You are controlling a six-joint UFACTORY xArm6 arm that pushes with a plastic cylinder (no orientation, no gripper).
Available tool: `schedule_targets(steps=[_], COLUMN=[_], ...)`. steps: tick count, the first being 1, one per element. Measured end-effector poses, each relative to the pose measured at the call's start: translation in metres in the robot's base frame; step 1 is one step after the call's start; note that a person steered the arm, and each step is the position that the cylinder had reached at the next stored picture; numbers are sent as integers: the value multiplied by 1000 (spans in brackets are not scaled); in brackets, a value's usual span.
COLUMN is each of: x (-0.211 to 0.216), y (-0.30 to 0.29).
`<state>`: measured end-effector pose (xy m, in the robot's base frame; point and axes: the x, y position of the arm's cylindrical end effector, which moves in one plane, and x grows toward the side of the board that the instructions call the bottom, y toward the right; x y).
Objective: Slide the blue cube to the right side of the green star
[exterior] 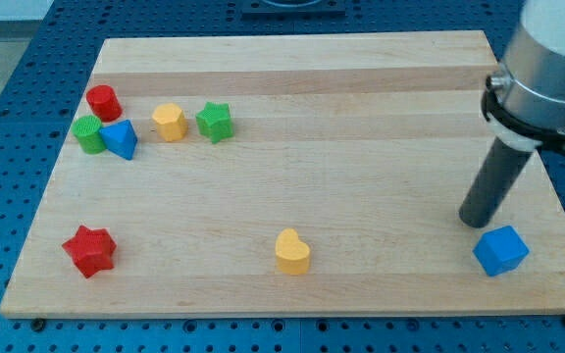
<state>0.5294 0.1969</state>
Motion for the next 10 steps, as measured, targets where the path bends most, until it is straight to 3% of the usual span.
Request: schedule_targets(steps=[1, 2, 3, 4, 5, 6, 8, 10], x=[0, 2, 1, 18, 83, 84, 68, 62], y=[0, 47, 135, 136, 122, 120, 14, 3])
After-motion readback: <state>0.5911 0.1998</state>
